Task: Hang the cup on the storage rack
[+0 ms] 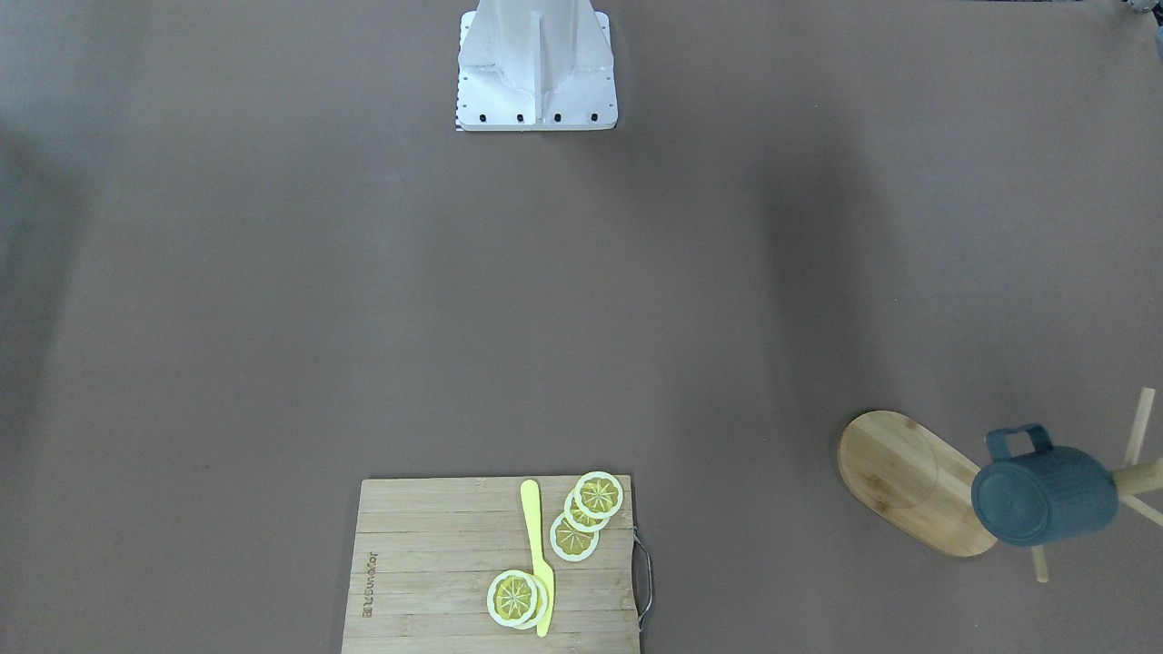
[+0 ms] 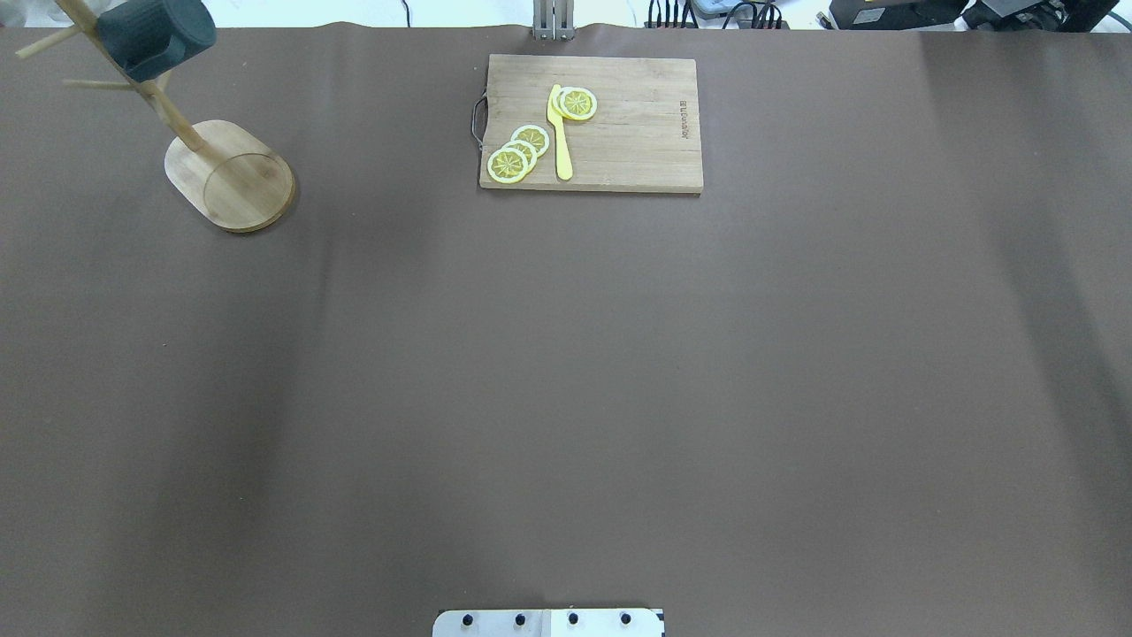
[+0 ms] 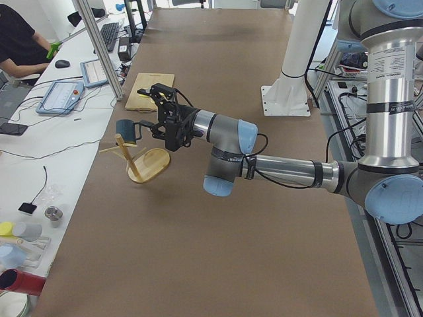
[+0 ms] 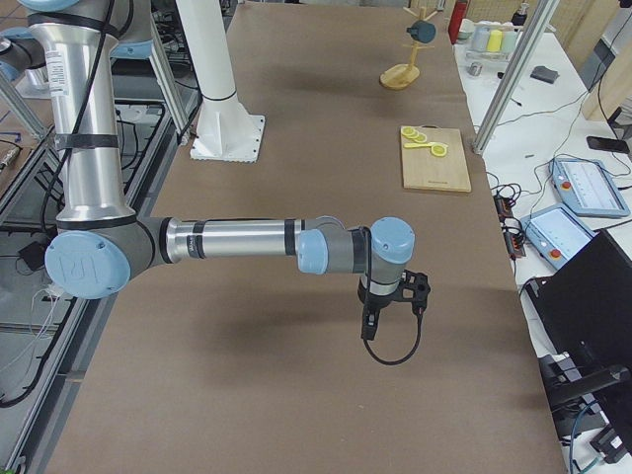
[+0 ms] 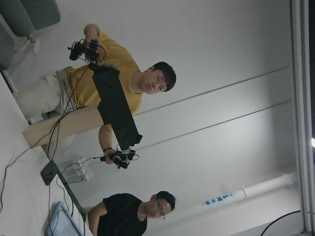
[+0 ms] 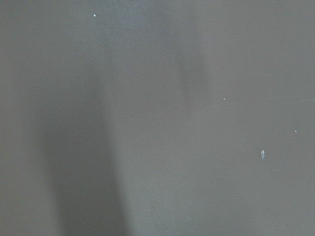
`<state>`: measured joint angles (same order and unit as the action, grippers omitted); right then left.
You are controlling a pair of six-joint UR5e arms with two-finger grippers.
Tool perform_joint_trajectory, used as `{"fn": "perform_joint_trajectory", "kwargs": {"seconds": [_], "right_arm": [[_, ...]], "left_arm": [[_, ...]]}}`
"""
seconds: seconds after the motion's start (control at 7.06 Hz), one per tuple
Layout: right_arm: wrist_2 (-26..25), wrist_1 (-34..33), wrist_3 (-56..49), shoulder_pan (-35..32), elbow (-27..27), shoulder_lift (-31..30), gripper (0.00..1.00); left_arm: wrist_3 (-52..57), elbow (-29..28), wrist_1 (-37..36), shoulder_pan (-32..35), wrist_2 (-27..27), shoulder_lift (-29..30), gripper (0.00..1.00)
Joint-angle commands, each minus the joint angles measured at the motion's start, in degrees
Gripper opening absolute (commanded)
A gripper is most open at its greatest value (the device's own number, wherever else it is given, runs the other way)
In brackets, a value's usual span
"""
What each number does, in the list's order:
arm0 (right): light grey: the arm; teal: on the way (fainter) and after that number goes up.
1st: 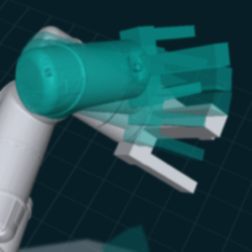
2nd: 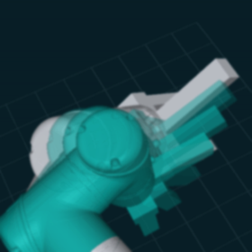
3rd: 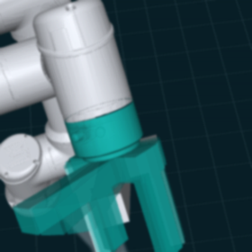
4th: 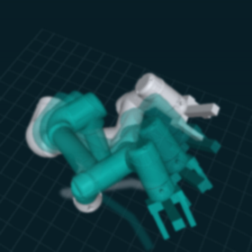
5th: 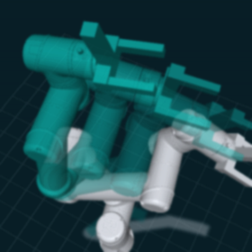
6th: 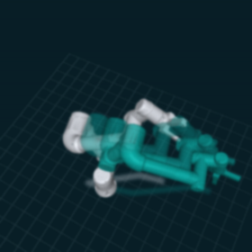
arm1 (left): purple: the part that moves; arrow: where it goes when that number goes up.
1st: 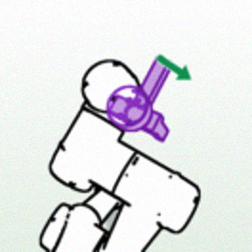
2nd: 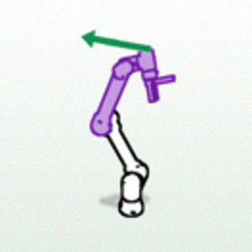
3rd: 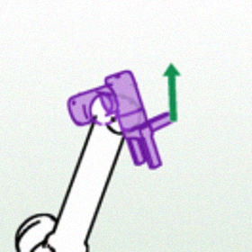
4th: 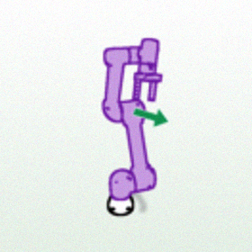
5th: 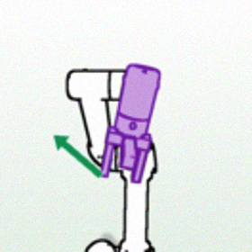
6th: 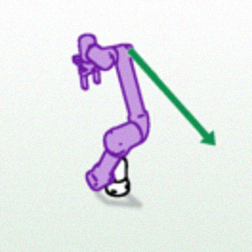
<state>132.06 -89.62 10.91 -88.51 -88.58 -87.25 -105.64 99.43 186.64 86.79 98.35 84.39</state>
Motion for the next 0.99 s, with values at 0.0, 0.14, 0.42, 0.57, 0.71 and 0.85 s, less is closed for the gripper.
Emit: {"fn": "perform_joint_trajectory", "kwargs": {"seconds": [0.0, 0.14, 0.42, 0.57, 0.71, 0.85], "right_arm": [[1.96, 0.85, -0.01, -0.88, 0.87, -0.46, 1.00], [2.23, 0.76, -0.01, -0.96, 0.61, -0.46, 1.00], [2.06, 0.85, 0.34, -0.88, 0.87, -0.46, 1.00], [2.15, 0.85, 0.26, -0.88, 0.78, -0.46, 1.00], [2.15, 0.85, 0.34, -0.88, 0.78, -0.46, 1.00], [2.24, 0.85, 0.34, -0.88, 0.43, -0.46, 1.00]], "left_arm": [[24.75, -2.21, -8.01, 2.59, -0.61, -1.16, 0.98], [35.57, -4.32, -9.79, 3.38, -0.53, -1.25, 0.98], [55.70, -5.40, -20.01, 4.88, 0.08, -2.82, 0.98], [67.12, -2.17, -30.62, 5.15, 3.04, -3.18, 0.98], [75.67, 2.04, -44.99, 6.63, 6.29, -2.83, 0.98], [82.72, 3.30, -53.32, 6.64, 10.07, -2.57, 0.98]]}}
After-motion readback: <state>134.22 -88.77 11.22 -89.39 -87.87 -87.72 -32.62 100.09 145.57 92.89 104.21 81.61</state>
